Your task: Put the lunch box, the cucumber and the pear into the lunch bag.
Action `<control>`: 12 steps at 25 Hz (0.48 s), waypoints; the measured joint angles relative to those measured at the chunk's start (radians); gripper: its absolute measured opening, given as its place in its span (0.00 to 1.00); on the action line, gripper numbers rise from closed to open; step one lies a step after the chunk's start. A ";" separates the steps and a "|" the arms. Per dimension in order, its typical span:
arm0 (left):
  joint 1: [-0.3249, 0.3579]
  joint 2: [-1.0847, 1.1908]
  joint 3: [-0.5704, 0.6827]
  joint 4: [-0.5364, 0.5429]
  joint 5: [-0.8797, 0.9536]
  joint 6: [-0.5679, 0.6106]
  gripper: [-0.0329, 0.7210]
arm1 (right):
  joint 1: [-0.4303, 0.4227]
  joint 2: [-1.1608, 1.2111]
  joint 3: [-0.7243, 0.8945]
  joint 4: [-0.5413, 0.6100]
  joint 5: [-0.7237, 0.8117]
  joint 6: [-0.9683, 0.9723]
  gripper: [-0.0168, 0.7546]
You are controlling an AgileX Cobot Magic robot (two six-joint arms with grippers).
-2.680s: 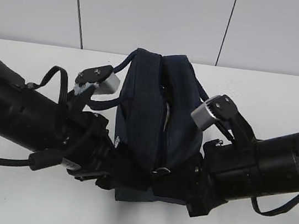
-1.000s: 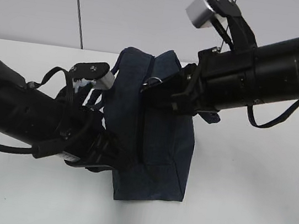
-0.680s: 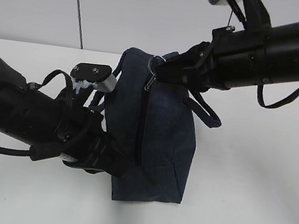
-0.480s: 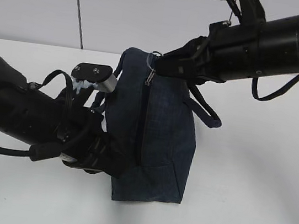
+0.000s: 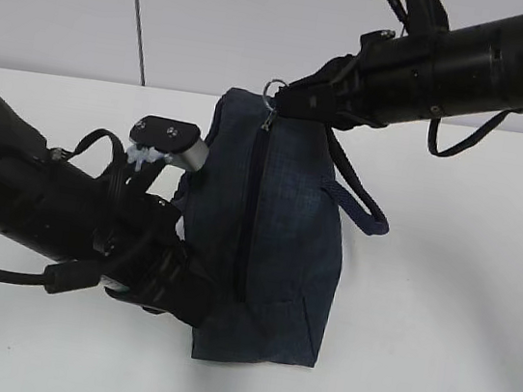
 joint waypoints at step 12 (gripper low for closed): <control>0.000 0.000 0.000 0.037 0.030 0.000 0.05 | -0.050 0.152 -0.178 0.008 -0.011 0.024 0.03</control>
